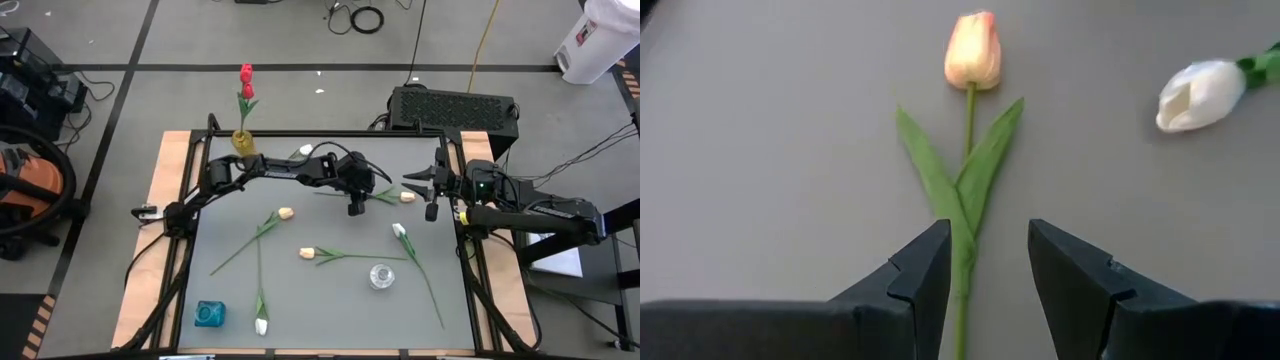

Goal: Sort flowers into vase by color
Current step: Put the top yellow tulip into the blue vase

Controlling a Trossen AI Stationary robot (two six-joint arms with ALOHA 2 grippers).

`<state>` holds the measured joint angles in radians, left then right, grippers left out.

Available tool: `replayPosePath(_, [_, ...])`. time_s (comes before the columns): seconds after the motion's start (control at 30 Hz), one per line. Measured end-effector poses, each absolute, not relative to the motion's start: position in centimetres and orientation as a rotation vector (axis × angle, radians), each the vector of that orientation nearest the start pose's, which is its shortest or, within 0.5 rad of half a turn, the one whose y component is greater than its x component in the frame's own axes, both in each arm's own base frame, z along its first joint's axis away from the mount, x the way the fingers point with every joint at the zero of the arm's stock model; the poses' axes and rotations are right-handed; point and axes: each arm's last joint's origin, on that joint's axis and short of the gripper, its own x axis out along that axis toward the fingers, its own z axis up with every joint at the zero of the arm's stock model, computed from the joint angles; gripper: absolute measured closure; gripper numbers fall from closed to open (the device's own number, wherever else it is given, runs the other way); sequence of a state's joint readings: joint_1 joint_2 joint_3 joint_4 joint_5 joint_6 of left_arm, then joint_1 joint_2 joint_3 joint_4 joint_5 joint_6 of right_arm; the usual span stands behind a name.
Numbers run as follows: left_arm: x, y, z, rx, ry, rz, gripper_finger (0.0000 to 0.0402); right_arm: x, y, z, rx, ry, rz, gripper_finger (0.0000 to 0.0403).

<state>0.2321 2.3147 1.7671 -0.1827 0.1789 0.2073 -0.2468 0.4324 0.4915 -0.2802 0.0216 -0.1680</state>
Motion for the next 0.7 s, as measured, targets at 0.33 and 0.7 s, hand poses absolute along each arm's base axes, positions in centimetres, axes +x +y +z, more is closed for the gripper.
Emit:
replayPosePath(0.33, [50.0, 11.4, 13.9, 0.065, 0.761, 0.010, 0.0258, 11.2, -2.9, 26.6, -0.136, 0.253, -0.247, 0.0316])
replayPosePath(0.7, [49.9, 11.4, 13.3, 0.063, 0.781, 0.012, 0.0258, 11.1, -2.9, 26.4, -0.120, 0.271, -0.247, 0.0316])
